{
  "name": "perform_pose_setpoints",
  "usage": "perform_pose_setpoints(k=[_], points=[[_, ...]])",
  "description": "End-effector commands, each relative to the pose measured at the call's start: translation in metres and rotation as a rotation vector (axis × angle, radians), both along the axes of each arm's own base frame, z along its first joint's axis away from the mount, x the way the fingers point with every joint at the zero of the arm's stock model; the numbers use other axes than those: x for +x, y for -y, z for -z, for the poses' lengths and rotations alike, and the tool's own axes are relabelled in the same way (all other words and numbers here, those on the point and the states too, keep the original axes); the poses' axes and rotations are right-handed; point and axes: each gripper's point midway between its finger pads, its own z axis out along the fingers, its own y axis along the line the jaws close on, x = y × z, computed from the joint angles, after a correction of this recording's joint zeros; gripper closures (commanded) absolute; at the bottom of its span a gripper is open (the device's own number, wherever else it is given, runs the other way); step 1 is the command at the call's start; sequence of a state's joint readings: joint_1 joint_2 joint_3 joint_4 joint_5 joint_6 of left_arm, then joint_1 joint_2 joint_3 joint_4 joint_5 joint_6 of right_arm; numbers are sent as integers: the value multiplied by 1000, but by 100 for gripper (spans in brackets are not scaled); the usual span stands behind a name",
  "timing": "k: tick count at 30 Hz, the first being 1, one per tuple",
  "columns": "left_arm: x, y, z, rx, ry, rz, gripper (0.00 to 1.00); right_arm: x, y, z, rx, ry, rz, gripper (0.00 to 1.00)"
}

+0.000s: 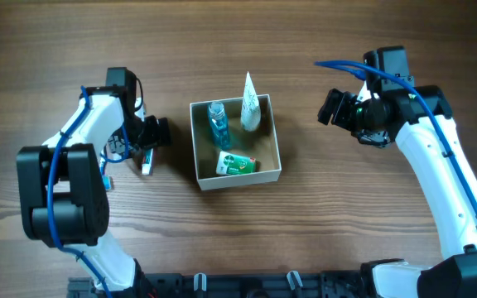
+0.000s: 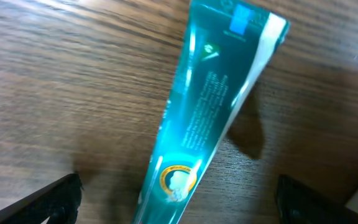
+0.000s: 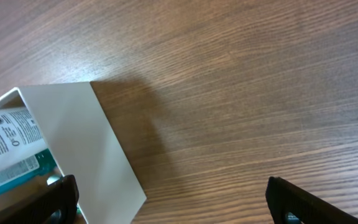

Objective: Pack container
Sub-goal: 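Grasp the teal toothpaste tube with the left gripper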

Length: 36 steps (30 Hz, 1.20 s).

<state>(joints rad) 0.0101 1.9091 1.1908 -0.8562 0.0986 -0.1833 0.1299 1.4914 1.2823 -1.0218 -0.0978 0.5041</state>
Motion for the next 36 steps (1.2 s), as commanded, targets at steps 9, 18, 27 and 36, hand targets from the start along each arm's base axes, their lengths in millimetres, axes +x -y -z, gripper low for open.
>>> perform_pose_setpoints(k=[9, 18, 27, 36], points=[[1, -2, 5, 115, -6, 130, 0, -4, -3, 4, 2, -22, -37, 3], [-6, -2, 7, 114, -29, 131, 19, -7, -2, 5, 0, -33, -38, 2], [-6, -2, 7, 114, -29, 131, 65, -7, -2, 5, 0, -35, -37, 2], [-6, -2, 7, 114, -29, 131, 77, -7, -2, 5, 0, -37, -37, 2]])
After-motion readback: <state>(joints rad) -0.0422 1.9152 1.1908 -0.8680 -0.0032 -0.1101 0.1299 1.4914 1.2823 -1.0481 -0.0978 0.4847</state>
